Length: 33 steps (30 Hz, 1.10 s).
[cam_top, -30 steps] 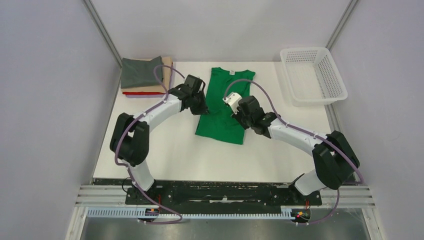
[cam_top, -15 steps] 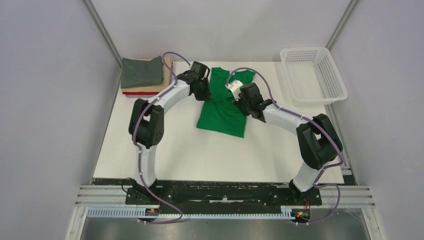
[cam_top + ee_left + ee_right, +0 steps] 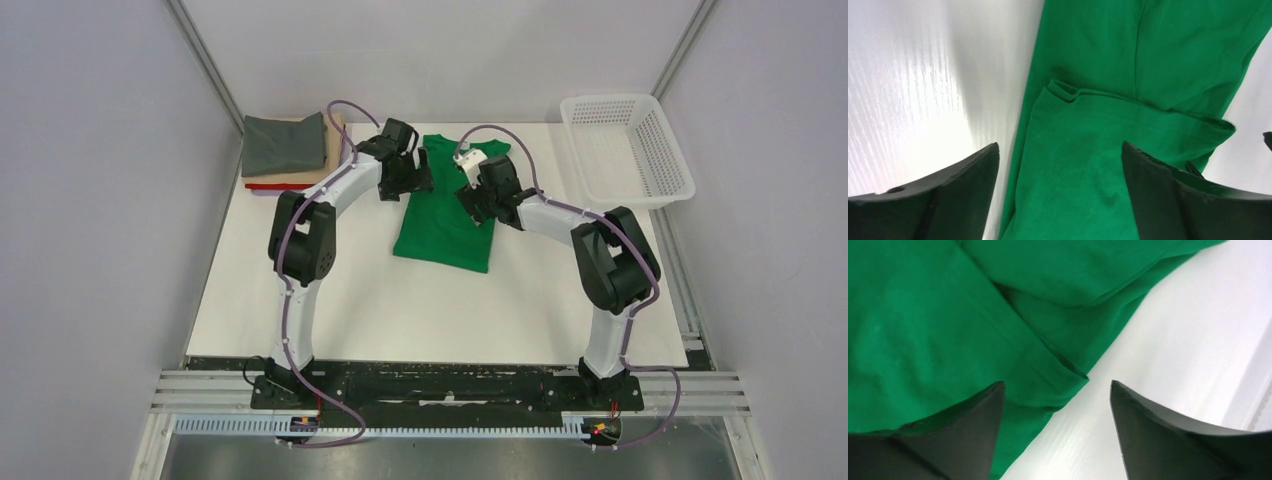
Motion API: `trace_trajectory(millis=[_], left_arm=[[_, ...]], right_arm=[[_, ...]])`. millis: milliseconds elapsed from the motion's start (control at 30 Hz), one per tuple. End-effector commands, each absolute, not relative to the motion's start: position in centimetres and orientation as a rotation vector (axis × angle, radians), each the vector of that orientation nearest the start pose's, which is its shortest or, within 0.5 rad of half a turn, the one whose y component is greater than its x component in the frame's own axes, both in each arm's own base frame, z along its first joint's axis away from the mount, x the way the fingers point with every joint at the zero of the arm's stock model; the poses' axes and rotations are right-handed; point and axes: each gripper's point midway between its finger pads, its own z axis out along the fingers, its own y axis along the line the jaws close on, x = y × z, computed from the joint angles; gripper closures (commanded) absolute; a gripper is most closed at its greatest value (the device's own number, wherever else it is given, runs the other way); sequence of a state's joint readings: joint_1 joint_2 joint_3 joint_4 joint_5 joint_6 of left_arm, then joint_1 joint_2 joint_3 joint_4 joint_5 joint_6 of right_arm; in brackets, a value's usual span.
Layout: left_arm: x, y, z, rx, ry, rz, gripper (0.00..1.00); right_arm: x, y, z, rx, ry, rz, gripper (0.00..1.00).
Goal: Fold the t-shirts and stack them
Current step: Fold the folded rectangular tshirt in 1/3 of the way, then grab one side of the 2/3 rectangular tshirt with both arms
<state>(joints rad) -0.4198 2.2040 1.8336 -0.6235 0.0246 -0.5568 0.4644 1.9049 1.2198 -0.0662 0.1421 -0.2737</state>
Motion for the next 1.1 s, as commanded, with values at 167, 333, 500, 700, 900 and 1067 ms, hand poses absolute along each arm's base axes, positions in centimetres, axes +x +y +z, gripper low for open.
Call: trace_trajectory(millis=[167, 333, 500, 700, 900, 1067], left_arm=[[46.2, -22.3, 12.6, -0.151, 2.522, -0.395, 0.00], [40.3, -20.6, 11.7, -0.202, 2.557, -0.439, 0.00], [35.2, -19.6, 8.3, -0.278, 2.620, -0.499, 0.00], [34.9, -19.7, 5.7, -0.321, 2.645, -0.513, 0.14], [35.8, -20.4, 3.7, -0.378, 2.685, -0.541, 0.28], [35.5, -20.0, 2.1, -0.418, 2.717, -0.535, 0.44]], right_arm=[[45.5, 18.1, 14.4, -0.563, 1.943, 0.011, 0.02], [39.9, 18.7, 13.0, -0.531, 1.940, 0.247, 0.02], [34.7, 19.4, 10.5, -0.614, 2.008, 0.408, 0.02], [30.5, 19.6, 8.2, -0.740, 2.014, 0.415, 0.02], [29.6, 19.5, 6.9, -0.837, 2.031, 0.330, 0.02], [29.4, 19.6, 6.4, -0.884, 2.035, 0.310, 0.03]])
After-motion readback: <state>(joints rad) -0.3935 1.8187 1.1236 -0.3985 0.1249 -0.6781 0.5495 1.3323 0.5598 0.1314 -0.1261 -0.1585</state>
